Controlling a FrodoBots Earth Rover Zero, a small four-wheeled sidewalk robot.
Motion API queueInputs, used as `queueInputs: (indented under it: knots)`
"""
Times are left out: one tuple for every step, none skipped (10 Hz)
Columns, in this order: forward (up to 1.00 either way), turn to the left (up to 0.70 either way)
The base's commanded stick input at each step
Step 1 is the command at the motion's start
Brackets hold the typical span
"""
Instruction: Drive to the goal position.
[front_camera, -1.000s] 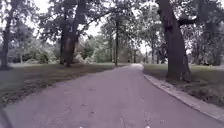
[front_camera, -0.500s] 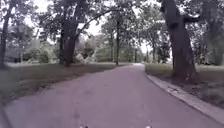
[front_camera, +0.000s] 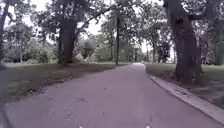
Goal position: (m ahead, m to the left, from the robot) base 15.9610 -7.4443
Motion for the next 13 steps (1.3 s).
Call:
queueInputs:
  knots:
    - [0.70,0.01]
    - [0.70,0.01]
    - [0.70,0.01]
    - [0.70,0.01]
    - [0.70,0.01]
    - [0.70,0.01]
    - [0.70,0.01]
    - [0.70,0.01]
    - [0.70,-0.04]
    - [0.70,-0.05]
    - [0.70,-0.03]
    - [0.70,-0.01]
    - [0.70,0.00]
